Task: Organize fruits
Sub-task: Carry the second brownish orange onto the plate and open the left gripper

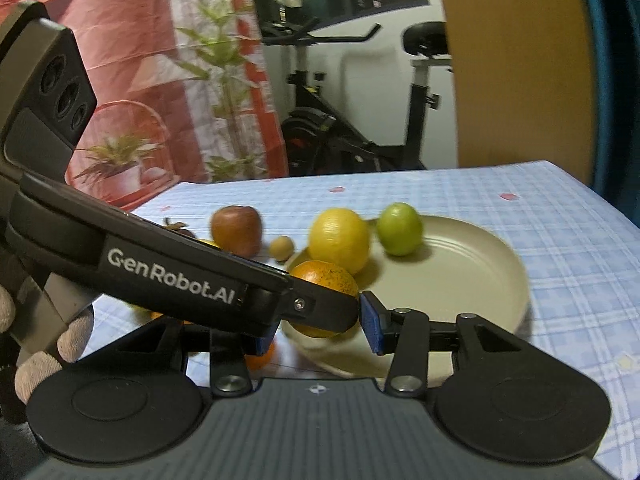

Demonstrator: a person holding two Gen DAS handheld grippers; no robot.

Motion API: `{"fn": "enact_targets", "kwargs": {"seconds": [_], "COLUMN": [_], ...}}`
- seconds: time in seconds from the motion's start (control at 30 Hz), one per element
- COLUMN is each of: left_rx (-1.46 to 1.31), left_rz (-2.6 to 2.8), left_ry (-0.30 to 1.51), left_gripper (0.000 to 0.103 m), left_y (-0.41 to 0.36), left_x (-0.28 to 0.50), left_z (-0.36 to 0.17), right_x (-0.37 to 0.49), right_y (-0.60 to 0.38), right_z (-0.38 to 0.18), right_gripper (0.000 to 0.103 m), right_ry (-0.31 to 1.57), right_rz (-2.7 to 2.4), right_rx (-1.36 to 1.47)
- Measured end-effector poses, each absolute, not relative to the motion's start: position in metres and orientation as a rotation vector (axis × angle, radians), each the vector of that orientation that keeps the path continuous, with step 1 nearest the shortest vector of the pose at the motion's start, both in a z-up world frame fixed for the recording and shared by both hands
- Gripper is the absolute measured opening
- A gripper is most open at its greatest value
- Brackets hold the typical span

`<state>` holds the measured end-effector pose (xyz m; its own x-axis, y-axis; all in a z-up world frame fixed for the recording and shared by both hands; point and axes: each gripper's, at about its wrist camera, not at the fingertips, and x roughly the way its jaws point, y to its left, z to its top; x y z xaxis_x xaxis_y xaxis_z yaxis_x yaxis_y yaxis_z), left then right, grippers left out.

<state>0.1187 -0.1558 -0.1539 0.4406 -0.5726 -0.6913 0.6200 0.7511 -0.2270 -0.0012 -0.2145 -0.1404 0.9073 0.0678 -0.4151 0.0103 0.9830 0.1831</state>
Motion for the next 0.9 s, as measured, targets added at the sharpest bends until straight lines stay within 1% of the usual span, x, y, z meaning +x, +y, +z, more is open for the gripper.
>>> {"fn": "enact_targets", "kwargs": {"seconds": [0.23, 0.5, 0.67, 0.8, 0.9], "left_rx": [0.103, 0.084, 0.073, 0.003, -0.115], "left_rz": [-0.722, -0.673, -0.658, -0.653, -0.629], "left_ry": [0.846, 0.842, 0.837, 0.819, 0.779], "left_gripper": [0.045, 0.046, 0.045, 0.046, 0.046], "left_y": [-0.164, -0.152, -0.142, -0.125, -0.097], "left_x": [0.121, 0.123, 0.121, 0.120, 0.117], "left_z": [-0.164, -0.166, -0.164, -0.155, -0.141], "right_x": [0.007, 0.014, 0.016, 0.018, 0.017], "right_y": [-0.220, -0.214, -0.211, -0.207, -0.208], "right_z": [-0.148, -0.152, -0.154, -0.154, -0.153], "right_gripper": [0.046, 0.047, 0.049, 0.050, 0.051], "right_ry": [0.491, 0.475, 0.470, 0.468, 0.454], "right_rz": [-0.008, 0.038, 0.068, 0.082, 0.080], "right_rx": [0.198, 0.189, 0.185, 0.177, 0.180]}}
